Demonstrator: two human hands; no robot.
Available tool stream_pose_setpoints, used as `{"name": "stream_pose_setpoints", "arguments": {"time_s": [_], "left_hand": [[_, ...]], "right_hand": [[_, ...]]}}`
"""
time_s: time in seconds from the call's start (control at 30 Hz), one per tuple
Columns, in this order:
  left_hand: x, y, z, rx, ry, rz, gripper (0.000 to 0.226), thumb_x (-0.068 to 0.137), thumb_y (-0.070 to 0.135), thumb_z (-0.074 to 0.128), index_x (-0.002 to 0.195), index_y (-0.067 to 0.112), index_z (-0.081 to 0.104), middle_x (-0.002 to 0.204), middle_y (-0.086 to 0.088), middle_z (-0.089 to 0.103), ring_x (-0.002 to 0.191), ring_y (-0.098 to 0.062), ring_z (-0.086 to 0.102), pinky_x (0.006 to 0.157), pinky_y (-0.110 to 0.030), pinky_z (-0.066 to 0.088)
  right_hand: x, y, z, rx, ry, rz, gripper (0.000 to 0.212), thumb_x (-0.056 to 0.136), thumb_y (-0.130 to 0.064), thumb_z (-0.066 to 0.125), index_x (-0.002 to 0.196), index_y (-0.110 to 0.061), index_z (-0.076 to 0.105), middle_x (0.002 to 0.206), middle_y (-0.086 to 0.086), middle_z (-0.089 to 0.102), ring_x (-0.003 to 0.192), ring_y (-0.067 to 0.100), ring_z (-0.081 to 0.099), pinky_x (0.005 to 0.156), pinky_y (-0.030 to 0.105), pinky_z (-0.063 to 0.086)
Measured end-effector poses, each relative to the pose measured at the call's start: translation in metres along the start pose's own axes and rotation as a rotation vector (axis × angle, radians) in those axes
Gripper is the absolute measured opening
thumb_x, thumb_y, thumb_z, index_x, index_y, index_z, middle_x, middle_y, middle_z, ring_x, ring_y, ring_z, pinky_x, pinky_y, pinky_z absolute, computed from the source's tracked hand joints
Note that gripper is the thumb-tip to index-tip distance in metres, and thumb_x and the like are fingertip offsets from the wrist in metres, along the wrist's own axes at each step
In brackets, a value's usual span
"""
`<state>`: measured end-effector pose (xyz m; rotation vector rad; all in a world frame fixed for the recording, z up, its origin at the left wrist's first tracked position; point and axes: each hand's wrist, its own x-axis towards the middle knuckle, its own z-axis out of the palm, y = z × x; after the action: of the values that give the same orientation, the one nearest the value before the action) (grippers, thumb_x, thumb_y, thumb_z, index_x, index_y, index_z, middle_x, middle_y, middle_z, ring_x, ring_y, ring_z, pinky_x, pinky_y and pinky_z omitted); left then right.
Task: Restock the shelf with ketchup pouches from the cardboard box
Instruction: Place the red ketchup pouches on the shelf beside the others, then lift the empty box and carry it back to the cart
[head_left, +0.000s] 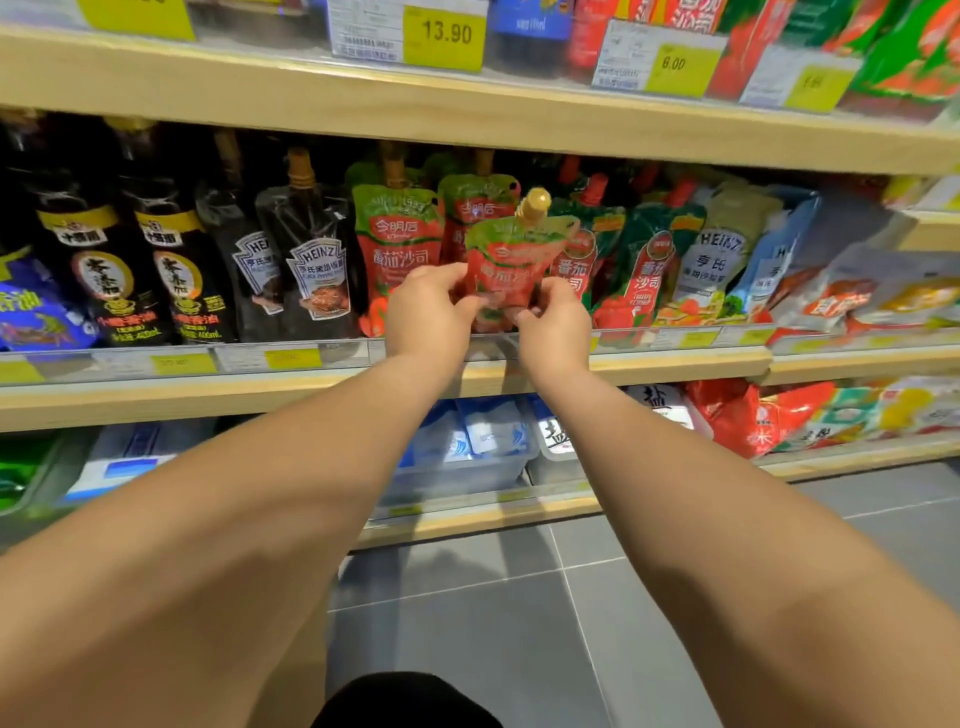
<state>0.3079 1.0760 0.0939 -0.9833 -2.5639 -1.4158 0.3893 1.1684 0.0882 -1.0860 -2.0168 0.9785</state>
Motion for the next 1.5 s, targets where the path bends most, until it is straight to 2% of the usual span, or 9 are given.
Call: {"name": "stream_pose_setpoints", "arguments": {"time_s": [0.13, 0.27, 0.53, 0.67, 0.83, 0.97, 1.07, 1.37, 1.5], "left_hand": [[0.0, -0.005, 0.008, 0.093, 0.021, -0.03, 0.034, 0.087, 0.038, 0.059, 0.116, 0.019, 0.064, 0.113, -0.005, 0.065, 0.103, -0.028, 0.059, 0.073, -0.03, 0.041], [-0.001, -0.008, 0.013, 0.142, 0.023, -0.09, 0.026, 0.087, 0.039, 0.059, 0.107, 0.023, 0.064, 0.095, 0.0, 0.069, 0.088, -0.026, 0.062, 0.06, -0.03, 0.038], [0.0, -0.008, 0.02, 0.16, 0.045, -0.148, 0.033, 0.09, 0.035, 0.055, 0.122, 0.026, 0.053, 0.103, -0.001, 0.069, 0.092, -0.027, 0.063, 0.064, -0.034, 0.045], [-0.011, -0.013, 0.014, 0.057, 0.021, -0.111, 0.039, 0.089, 0.03, 0.055, 0.128, 0.027, 0.052, 0.118, 0.0, 0.066, 0.101, -0.025, 0.062, 0.086, -0.04, 0.05], [-0.039, -0.034, -0.019, 0.006, 0.063, -0.066, 0.035, 0.086, 0.03, 0.058, 0.121, 0.029, 0.057, 0.113, 0.003, 0.066, 0.095, -0.019, 0.062, 0.083, -0.033, 0.05], [-0.071, -0.075, -0.065, 0.019, 0.124, -0.155, 0.035, 0.085, 0.025, 0.058, 0.12, 0.029, 0.057, 0.107, 0.007, 0.066, 0.084, -0.015, 0.061, 0.075, -0.027, 0.045], [-0.106, -0.115, -0.109, 0.05, 0.177, -0.276, 0.039, 0.085, 0.021, 0.057, 0.123, 0.027, 0.055, 0.106, 0.006, 0.065, 0.088, -0.017, 0.061, 0.074, -0.027, 0.044], [-0.232, -0.228, -0.229, 0.222, 0.312, -0.699, 0.048, 0.081, 0.014, 0.06, 0.128, 0.016, 0.052, 0.118, -0.008, 0.064, 0.105, -0.029, 0.059, 0.089, -0.034, 0.044], [-0.288, -0.27, -0.259, 0.258, 0.384, -0.939, 0.056, 0.081, 0.02, 0.061, 0.134, 0.022, 0.045, 0.129, -0.005, 0.057, 0.12, -0.027, 0.051, 0.101, -0.04, 0.043]], "right_hand": [[0.007, 0.011, 0.01, -0.119, -0.034, 0.079, 0.037, 0.084, -0.033, 0.066, 0.117, -0.021, 0.056, 0.117, 0.007, 0.051, 0.111, 0.022, 0.041, 0.092, 0.035, 0.04], [0.01, 0.014, 0.017, -0.16, -0.037, 0.105, 0.039, 0.083, -0.044, 0.065, 0.115, -0.022, 0.061, 0.111, 0.005, 0.047, 0.117, 0.026, 0.035, 0.098, 0.04, 0.038], [0.011, 0.012, 0.026, -0.173, 0.058, 0.099, 0.035, 0.082, -0.046, 0.064, 0.108, -0.025, 0.056, 0.109, 0.007, 0.057, 0.113, 0.025, 0.035, 0.082, 0.035, 0.03], [0.002, 0.009, 0.024, -0.328, 0.079, 0.039, 0.04, 0.087, -0.042, 0.058, 0.122, -0.022, 0.055, 0.12, 0.005, 0.056, 0.119, 0.027, 0.036, 0.092, 0.039, 0.032], [-0.036, -0.004, 0.025, -0.272, 0.116, -0.16, 0.028, 0.088, -0.028, 0.054, 0.114, -0.017, 0.057, 0.119, 0.006, 0.055, 0.116, 0.026, 0.039, 0.098, 0.036, 0.025], [-0.094, -0.023, 0.051, -0.174, -0.076, -0.337, 0.026, 0.084, -0.02, 0.055, 0.109, -0.014, 0.059, 0.113, 0.007, 0.056, 0.112, 0.027, 0.042, 0.099, 0.038, 0.031], [-0.141, -0.04, 0.084, -0.177, -0.264, -0.4, 0.028, 0.084, -0.018, 0.055, 0.111, -0.014, 0.059, 0.115, 0.006, 0.057, 0.113, 0.027, 0.044, 0.099, 0.039, 0.034], [-0.251, -0.067, 0.19, -0.296, -0.763, -0.474, 0.037, 0.087, -0.022, 0.054, 0.123, -0.013, 0.054, 0.125, 0.011, 0.055, 0.118, 0.029, 0.046, 0.102, 0.04, 0.036], [-0.276, -0.059, 0.241, -0.455, -0.974, -0.536, 0.051, 0.084, -0.028, 0.057, 0.133, -0.018, 0.045, 0.137, 0.011, 0.047, 0.126, 0.031, 0.042, 0.106, 0.041, 0.034]]}}
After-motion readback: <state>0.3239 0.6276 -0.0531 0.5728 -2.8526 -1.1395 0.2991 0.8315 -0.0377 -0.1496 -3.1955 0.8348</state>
